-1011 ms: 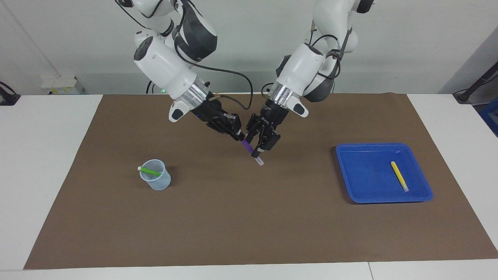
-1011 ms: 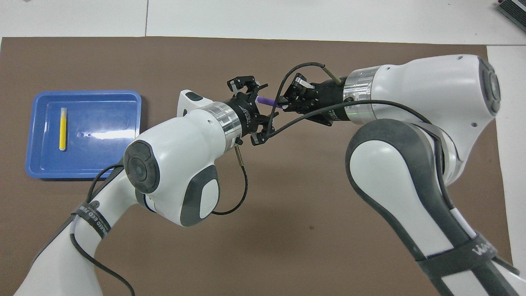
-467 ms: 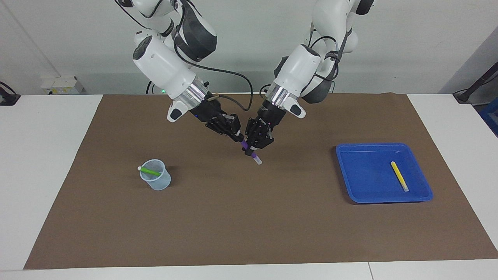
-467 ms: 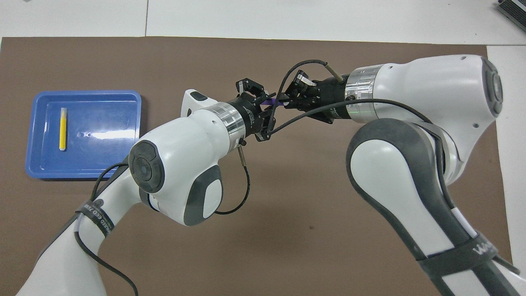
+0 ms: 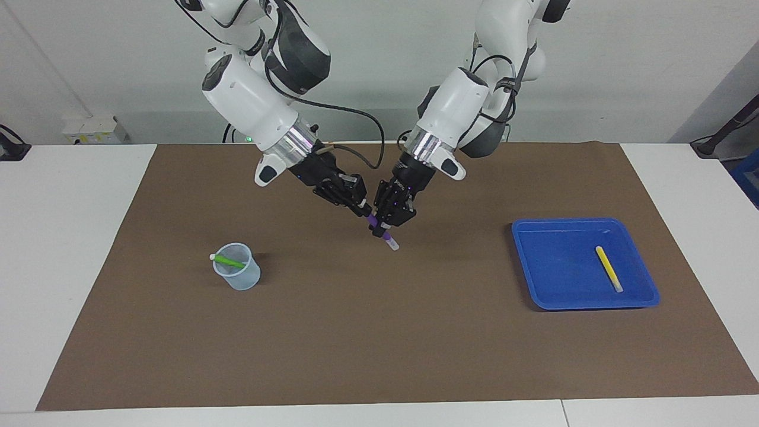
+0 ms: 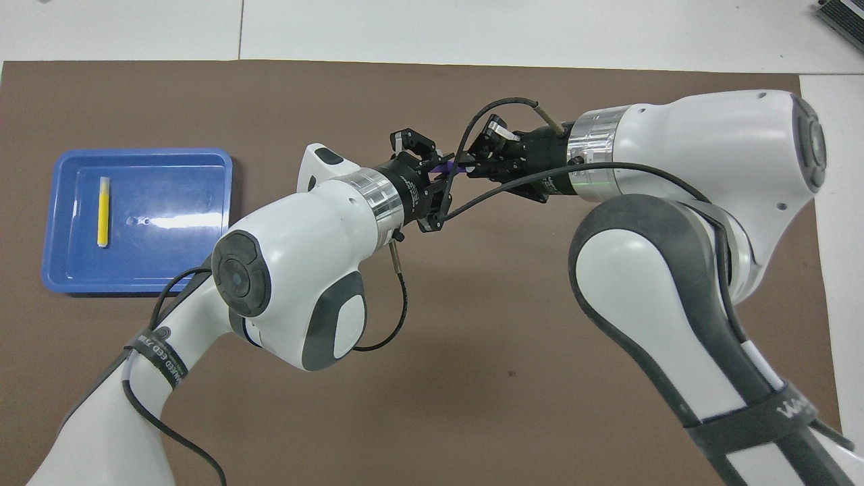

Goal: Right arm passes pens to left for tray arrangement
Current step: 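Carry the purple pen to the blue tray while the right gripper returns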

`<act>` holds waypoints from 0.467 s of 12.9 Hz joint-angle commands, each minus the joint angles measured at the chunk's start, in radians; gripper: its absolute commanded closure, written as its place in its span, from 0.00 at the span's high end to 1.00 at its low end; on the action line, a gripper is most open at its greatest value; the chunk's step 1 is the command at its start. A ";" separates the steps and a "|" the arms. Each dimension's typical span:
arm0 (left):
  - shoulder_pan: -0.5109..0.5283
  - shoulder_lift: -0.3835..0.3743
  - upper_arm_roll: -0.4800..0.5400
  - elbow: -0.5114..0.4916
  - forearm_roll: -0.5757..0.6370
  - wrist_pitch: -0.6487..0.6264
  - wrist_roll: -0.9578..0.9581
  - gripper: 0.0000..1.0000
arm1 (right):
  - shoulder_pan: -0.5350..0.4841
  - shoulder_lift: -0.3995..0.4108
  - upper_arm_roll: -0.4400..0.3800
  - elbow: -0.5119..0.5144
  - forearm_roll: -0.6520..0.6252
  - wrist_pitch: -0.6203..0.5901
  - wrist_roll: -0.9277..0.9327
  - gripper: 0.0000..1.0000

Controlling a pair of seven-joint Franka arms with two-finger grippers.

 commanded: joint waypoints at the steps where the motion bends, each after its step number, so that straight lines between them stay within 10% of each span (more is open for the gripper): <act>1: -0.002 0.014 0.013 0.028 0.010 -0.028 0.055 0.00 | -0.006 -0.011 -0.003 -0.007 0.010 -0.009 0.013 0.86; 6: 0.062 0.007 0.016 0.042 0.011 -0.189 0.256 0.00 | -0.092 -0.014 -0.008 0.054 -0.182 -0.166 -0.081 0.88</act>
